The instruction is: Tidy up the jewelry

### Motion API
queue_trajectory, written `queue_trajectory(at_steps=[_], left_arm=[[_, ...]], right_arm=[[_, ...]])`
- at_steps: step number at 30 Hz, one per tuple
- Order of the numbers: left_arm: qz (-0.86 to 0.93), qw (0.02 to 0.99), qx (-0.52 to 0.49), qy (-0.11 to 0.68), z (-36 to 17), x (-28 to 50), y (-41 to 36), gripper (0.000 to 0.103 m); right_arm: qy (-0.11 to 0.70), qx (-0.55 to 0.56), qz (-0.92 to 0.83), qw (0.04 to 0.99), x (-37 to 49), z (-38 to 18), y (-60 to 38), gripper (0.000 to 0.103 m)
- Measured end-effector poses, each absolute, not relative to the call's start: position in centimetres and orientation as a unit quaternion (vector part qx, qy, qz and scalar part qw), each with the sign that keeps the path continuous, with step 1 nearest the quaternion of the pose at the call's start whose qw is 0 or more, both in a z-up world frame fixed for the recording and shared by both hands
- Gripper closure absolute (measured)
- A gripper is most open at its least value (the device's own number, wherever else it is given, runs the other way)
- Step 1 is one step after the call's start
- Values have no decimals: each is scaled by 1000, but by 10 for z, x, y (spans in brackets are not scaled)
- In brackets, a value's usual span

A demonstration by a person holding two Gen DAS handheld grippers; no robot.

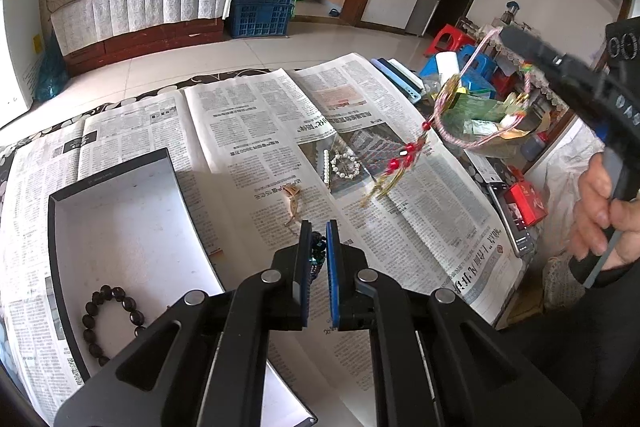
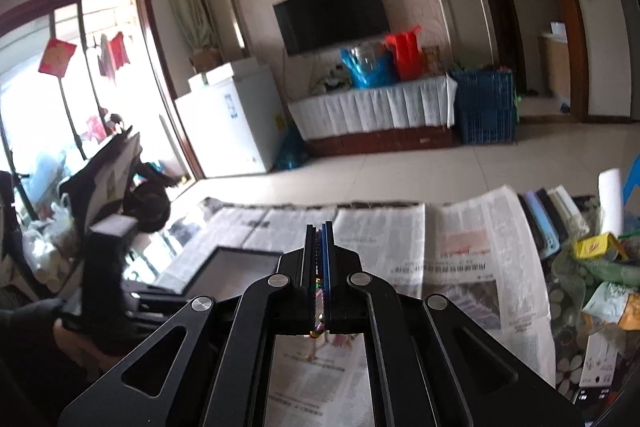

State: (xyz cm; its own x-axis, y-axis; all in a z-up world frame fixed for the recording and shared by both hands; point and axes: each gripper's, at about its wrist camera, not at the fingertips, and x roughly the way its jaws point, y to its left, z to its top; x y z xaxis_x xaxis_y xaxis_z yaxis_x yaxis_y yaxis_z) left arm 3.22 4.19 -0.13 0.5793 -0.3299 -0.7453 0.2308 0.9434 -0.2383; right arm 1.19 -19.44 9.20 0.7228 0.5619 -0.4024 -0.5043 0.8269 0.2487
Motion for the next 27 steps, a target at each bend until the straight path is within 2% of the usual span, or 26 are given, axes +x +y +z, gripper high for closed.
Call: queue_trajectory(at_steps=[2, 11, 18, 19, 23, 24, 25, 27], left_arm=[[-159, 887, -57, 430, -1, 32, 42, 96], [-154, 890, -65, 424, 3, 29, 48, 96], [-156, 890, -66, 423, 5, 29, 49, 96], [-157, 890, -66, 423, 5, 29, 48, 96], [-156, 890, -65, 423, 5, 29, 47, 96], [-156, 890, -66, 424, 5, 29, 47, 96], [-155, 890, -66, 425, 5, 30, 47, 96], [-153, 889, -67, 426, 4, 29, 48, 96]], right_arm=[[252, 47, 286, 923, 14, 86, -190, 100], [444, -74, 246, 859, 40, -16, -173, 100], [518, -114, 199, 824, 53, -73, -188, 100], [524, -115, 192, 822, 55, -77, -190, 98], [514, -89, 181, 834, 66, -72, -199, 77], [505, -77, 185, 840, 69, -68, -199, 63], [495, -68, 190, 845, 73, -64, -196, 54], [483, -56, 196, 852, 78, -62, -191, 54]])
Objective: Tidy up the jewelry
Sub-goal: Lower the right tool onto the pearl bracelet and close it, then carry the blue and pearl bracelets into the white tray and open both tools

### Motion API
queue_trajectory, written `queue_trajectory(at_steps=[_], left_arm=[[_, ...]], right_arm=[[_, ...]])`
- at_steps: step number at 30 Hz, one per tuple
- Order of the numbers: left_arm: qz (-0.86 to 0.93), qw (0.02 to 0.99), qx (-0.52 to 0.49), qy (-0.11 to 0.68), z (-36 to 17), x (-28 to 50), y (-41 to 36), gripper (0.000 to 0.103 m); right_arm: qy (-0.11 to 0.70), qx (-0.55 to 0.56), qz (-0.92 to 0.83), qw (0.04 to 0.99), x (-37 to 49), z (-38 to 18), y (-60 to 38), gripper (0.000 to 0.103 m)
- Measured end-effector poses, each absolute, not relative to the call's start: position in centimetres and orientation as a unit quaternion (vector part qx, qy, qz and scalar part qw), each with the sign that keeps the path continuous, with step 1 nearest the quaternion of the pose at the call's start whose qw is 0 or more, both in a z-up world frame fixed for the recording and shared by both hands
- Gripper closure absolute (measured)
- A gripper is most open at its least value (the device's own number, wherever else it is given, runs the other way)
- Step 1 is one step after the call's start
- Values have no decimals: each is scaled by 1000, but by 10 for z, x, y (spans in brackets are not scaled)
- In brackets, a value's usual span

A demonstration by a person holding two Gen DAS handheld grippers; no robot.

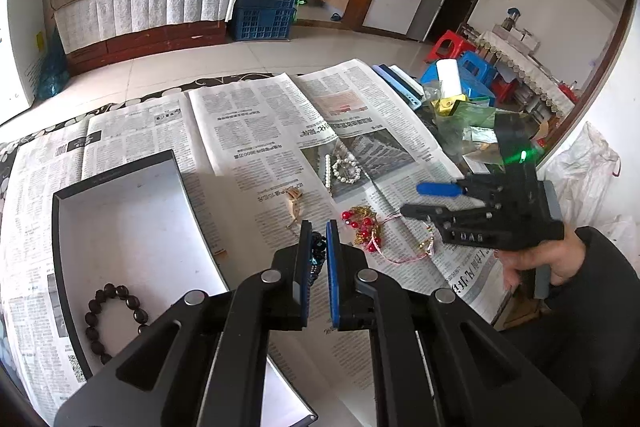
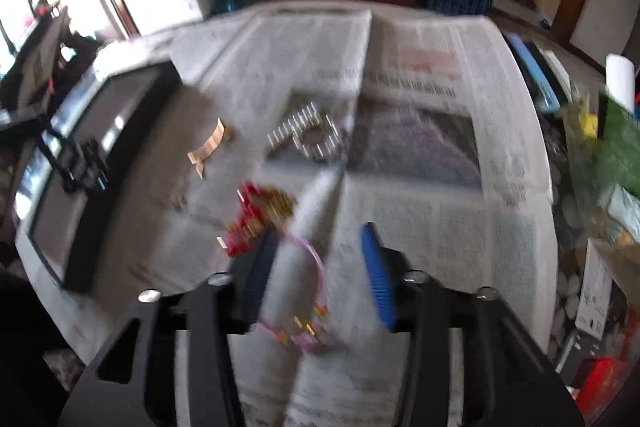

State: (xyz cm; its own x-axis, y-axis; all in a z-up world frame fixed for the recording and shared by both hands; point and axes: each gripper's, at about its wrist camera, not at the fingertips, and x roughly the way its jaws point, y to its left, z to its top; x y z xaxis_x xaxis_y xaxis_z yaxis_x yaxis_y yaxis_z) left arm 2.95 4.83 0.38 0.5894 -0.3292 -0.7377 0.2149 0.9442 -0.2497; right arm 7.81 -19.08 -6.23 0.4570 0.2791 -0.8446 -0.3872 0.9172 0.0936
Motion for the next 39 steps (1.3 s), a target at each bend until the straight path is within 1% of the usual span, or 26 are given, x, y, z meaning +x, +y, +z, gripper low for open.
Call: queue_trajectory(at_steps=[7, 13, 14, 15, 16, 18, 21, 24, 34, 39], left_arm=[[-152, 887, -69, 431, 1, 29, 53, 96], [-153, 887, -71, 430, 2, 29, 57, 96], [-153, 887, -72, 429, 2, 29, 58, 96], [-153, 887, -72, 429, 2, 29, 58, 96], [-153, 887, -72, 429, 2, 29, 59, 96], [-153, 887, -72, 429, 2, 29, 59, 96], [-152, 888, -73, 428, 3, 30, 61, 96], [-152, 889, -75, 426, 6, 30, 63, 96], [-142, 893, -74, 421, 10, 28, 74, 96], [-121, 895, -72, 423, 7, 21, 91, 96]], right_arm=[[466, -66, 159, 868, 113, -80, -164, 54], [457, -31, 124, 880, 141, -92, -169, 55], [458, -29, 121, 880, 144, -93, -170, 57], [461, -29, 119, 879, 147, -96, -170, 61], [464, -32, 119, 877, 148, -98, -168, 73], [463, -51, 121, 877, 147, -102, -163, 78], [462, -72, 123, 876, 143, -102, -162, 94], [459, -67, 131, 876, 140, -98, -166, 96], [442, -43, 128, 887, 131, -72, -186, 96], [428, -34, 166, 888, 119, -55, -167, 96]])
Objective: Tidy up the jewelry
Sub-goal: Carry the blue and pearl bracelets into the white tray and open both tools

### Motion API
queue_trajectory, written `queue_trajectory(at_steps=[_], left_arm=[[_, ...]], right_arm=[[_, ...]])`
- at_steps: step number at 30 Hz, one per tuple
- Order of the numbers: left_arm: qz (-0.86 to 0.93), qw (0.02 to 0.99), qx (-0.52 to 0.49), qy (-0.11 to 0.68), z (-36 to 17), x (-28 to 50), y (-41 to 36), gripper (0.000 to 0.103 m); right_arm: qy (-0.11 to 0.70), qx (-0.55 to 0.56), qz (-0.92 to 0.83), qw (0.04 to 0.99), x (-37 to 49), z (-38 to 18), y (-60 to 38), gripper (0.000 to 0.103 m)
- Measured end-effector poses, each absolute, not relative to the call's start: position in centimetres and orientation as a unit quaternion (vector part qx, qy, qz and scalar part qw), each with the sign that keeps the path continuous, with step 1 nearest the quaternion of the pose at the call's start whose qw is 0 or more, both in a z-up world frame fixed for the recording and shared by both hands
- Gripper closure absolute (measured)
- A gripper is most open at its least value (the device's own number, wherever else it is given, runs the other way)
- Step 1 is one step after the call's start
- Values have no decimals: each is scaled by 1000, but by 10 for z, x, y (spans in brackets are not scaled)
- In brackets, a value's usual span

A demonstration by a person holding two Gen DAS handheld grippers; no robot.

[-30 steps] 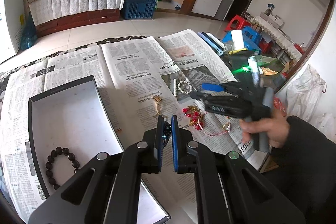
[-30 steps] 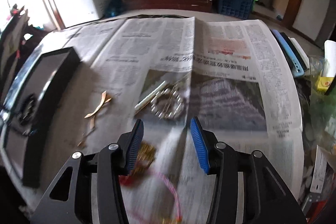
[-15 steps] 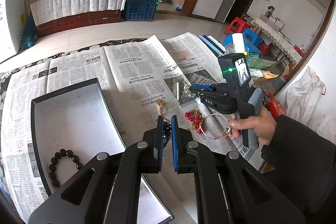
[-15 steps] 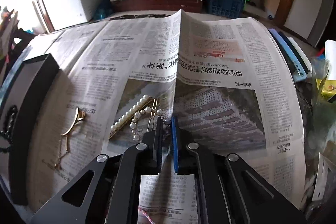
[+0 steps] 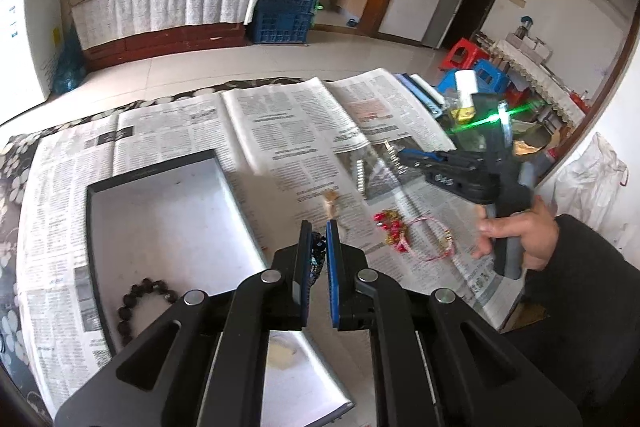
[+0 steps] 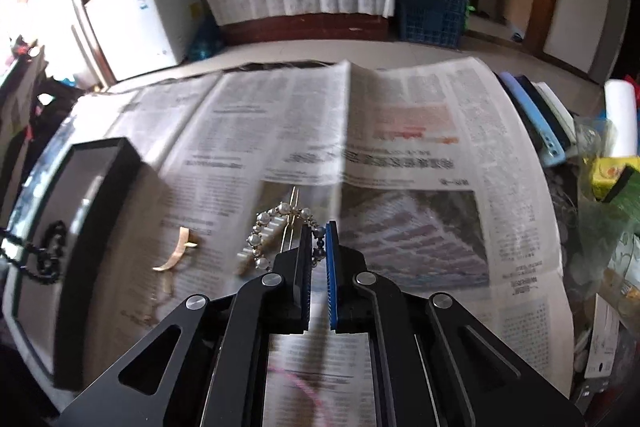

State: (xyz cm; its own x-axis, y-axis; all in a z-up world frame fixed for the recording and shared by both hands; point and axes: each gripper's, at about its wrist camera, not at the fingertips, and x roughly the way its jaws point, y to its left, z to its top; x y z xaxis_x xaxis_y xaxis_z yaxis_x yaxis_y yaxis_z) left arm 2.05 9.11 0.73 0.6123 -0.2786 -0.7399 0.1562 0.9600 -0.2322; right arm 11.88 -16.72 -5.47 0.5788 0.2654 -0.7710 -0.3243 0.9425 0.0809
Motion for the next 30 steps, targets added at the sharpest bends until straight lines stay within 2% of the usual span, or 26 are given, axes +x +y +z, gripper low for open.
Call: queue_trajectory(at_steps=[10, 19, 27, 30], left_arm=[[-86, 895, -79, 430, 0, 4, 131, 96], [-73, 887, -72, 451, -17, -11, 152, 96], [-60, 874, -67, 477, -40, -22, 165, 96], [-48, 874, -73, 478, -40, -23, 174, 95]], right_arm=[[391, -63, 302, 867, 72, -17, -56, 96], [422, -127, 369, 818, 47, -41, 16, 96], [435, -172, 382, 797, 37, -61, 43, 95], [433, -181, 379, 797, 36, -62, 47, 90]])
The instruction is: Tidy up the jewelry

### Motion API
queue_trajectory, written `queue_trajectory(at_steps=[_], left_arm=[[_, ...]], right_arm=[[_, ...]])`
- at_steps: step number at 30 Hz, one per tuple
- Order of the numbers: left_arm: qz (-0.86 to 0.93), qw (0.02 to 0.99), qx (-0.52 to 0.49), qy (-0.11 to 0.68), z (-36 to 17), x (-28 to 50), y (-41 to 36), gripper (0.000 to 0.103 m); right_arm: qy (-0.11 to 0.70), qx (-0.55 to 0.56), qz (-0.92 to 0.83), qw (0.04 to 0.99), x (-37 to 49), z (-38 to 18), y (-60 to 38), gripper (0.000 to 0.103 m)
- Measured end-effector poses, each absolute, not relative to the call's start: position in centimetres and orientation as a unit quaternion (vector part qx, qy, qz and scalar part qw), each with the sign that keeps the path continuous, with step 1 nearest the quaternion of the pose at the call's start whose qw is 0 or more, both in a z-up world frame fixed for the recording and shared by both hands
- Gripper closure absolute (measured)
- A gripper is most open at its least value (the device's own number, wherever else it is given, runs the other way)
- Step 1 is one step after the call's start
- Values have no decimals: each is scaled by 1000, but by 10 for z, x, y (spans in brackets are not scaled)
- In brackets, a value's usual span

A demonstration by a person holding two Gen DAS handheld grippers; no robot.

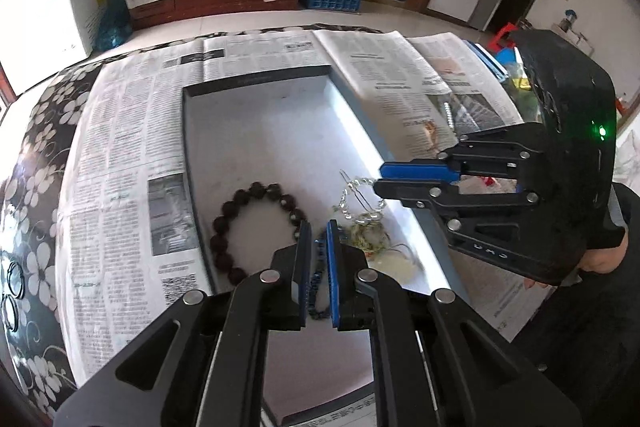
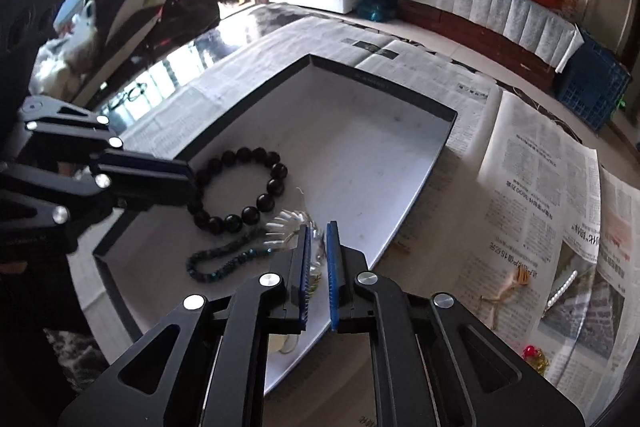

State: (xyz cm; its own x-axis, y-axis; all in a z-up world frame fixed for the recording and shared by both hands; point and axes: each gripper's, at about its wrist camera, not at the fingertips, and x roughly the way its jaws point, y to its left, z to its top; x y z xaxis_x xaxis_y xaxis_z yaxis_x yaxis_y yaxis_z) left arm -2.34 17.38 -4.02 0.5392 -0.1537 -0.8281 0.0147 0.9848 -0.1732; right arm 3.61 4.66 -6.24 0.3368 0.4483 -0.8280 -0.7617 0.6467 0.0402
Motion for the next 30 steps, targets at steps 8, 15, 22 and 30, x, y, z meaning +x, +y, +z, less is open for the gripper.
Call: queue_trajectory(at_steps=[8, 15, 22, 30], left_arm=[[-49, 879, -83, 467, -32, -16, 169, 84], [-71, 881, -74, 462, -25, 0, 139, 77], [-89, 886, -59, 452, -19, 14, 102, 53], [-132, 875, -26, 466, -30, 34, 40, 52]], right_arm=[[424, -125, 364, 820, 53, -40, 15, 71], [417, -72, 321, 848, 76, -22, -43, 60], [418, -55, 282, 862, 87, -20, -92, 60], [449, -52, 264, 852, 88, -38, -138, 60]])
